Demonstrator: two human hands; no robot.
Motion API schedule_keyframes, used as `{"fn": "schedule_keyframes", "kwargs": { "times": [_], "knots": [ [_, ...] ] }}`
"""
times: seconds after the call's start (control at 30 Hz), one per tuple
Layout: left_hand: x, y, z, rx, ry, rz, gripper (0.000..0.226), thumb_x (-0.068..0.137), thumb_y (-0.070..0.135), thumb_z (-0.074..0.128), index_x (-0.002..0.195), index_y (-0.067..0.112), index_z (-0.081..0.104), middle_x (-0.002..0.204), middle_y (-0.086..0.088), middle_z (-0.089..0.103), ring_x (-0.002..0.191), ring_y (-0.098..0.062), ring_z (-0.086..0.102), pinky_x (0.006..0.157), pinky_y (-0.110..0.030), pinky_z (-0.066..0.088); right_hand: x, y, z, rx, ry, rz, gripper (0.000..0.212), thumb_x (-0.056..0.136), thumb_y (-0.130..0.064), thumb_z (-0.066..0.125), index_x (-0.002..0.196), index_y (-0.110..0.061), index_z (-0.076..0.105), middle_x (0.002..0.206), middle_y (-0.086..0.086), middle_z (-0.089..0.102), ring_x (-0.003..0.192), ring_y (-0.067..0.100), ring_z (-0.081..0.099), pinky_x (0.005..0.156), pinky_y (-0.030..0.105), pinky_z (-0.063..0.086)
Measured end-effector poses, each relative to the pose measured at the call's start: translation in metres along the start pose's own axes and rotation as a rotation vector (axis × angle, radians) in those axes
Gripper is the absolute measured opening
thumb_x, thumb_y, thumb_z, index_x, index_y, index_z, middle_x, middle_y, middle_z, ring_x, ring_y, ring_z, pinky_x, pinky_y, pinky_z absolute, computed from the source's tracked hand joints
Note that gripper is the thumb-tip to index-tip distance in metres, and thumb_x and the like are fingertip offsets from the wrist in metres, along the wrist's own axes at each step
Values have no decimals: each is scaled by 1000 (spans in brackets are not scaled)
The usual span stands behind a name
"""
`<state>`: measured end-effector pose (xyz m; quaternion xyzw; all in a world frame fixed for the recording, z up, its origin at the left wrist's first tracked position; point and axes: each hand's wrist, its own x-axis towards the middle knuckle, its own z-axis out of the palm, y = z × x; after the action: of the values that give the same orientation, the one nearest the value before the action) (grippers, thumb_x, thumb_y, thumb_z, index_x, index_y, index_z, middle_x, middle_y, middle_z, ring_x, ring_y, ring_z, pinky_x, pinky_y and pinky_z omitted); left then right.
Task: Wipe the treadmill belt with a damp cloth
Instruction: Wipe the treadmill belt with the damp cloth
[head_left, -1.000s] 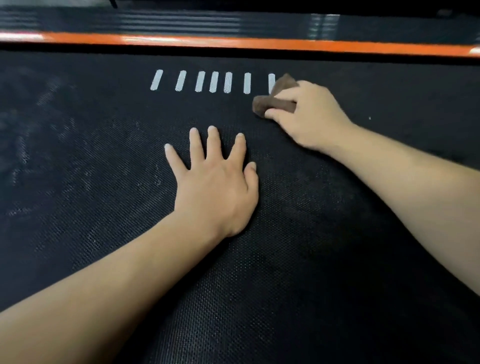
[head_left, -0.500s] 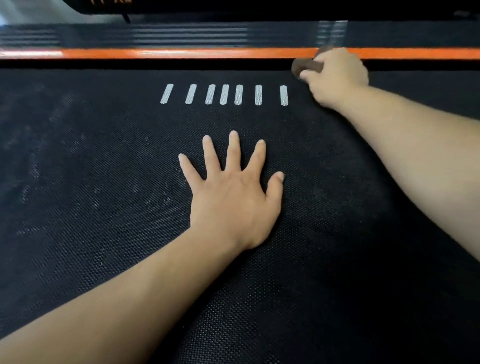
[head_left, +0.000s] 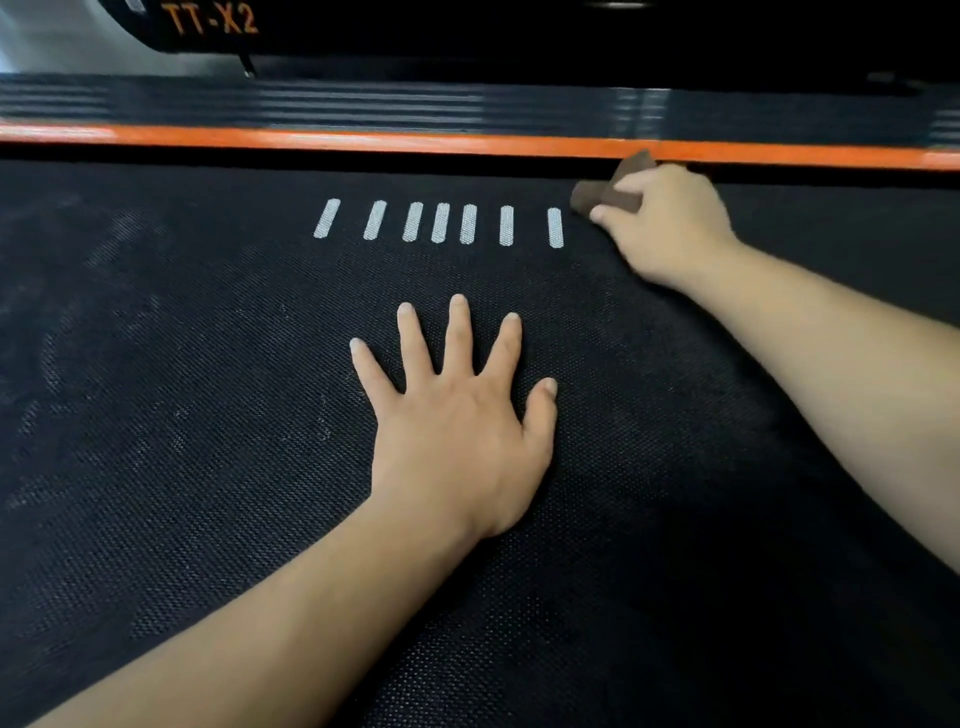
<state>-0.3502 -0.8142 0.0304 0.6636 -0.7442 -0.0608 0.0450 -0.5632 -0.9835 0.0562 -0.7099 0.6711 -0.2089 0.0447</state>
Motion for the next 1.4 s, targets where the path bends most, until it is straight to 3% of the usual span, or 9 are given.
{"fn": "schedule_keyframes", "kwargs": {
  "times": [0.1,0.27,0.47,0.63,0.77,0.87,1.03,1.27,1.4],
  "knots": [
    [1,0,0,1,-4,0,70,98,69,6,162,41,0,173,-2,-5,156,-41,-15,118,-72,-7,-19,11,-10,25,-92,-116,24,94,-49,61,92,-29,73,94,2,59,87,27,53,77,36,43],
    [1,-1,1,2,1,1,70,98,69,5,162,41,0,173,-2,-5,156,-41,-14,118,-72,-6,14,38,-21,-54,74,187,35,93,-53,59,88,-19,68,89,6,63,98,37,62,77,37,45],
    [1,-1,1,1,-5,-3,72,96,70,3,162,42,1,173,-2,-3,156,-41,-13,118,-71,-6,-31,22,-17,-26,-69,-96,23,94,-48,61,96,-28,74,98,5,59,89,28,52,80,38,44],
    [1,-1,2,0,4,-4,72,96,71,5,162,42,3,173,-1,-1,157,-40,-12,119,-71,-5,5,50,-29,-113,107,220,35,91,-54,59,90,-20,69,98,11,68,101,39,63,86,43,51],
    [1,-1,2,-2,-8,-4,72,95,72,2,161,44,2,173,-1,-2,157,-39,-13,119,-71,-5,-28,30,-20,-67,32,65,28,94,-50,59,100,-27,75,105,10,63,96,34,58,81,37,44],
    [1,-1,1,0,-6,-14,74,94,72,2,161,43,2,173,0,-2,157,-39,-12,119,-71,-5,-54,30,-25,-43,-55,-95,27,96,-47,60,110,-29,75,112,10,62,101,34,57,89,40,47],
    [3,-1,2,0,2,-16,74,94,72,3,162,43,5,173,-1,0,157,-39,-10,119,-71,-5,-19,49,-31,-80,111,222,33,93,-50,60,93,-19,71,93,8,64,99,38,62,75,36,43],
    [3,-1,4,-4,0,-21,76,92,74,2,162,44,6,173,1,1,157,-38,-9,120,-70,-5,-93,27,-34,-12,-88,-167,20,94,-47,62,97,-30,74,104,6,62,93,28,57,84,38,47],
    [3,-2,4,-3,-6,-22,75,93,74,4,162,43,5,173,0,0,157,-37,-9,120,-70,-6,-58,53,-43,-70,61,111,26,93,-52,59,80,-30,65,92,5,63,95,36,63,74,34,43]
  ]
}}
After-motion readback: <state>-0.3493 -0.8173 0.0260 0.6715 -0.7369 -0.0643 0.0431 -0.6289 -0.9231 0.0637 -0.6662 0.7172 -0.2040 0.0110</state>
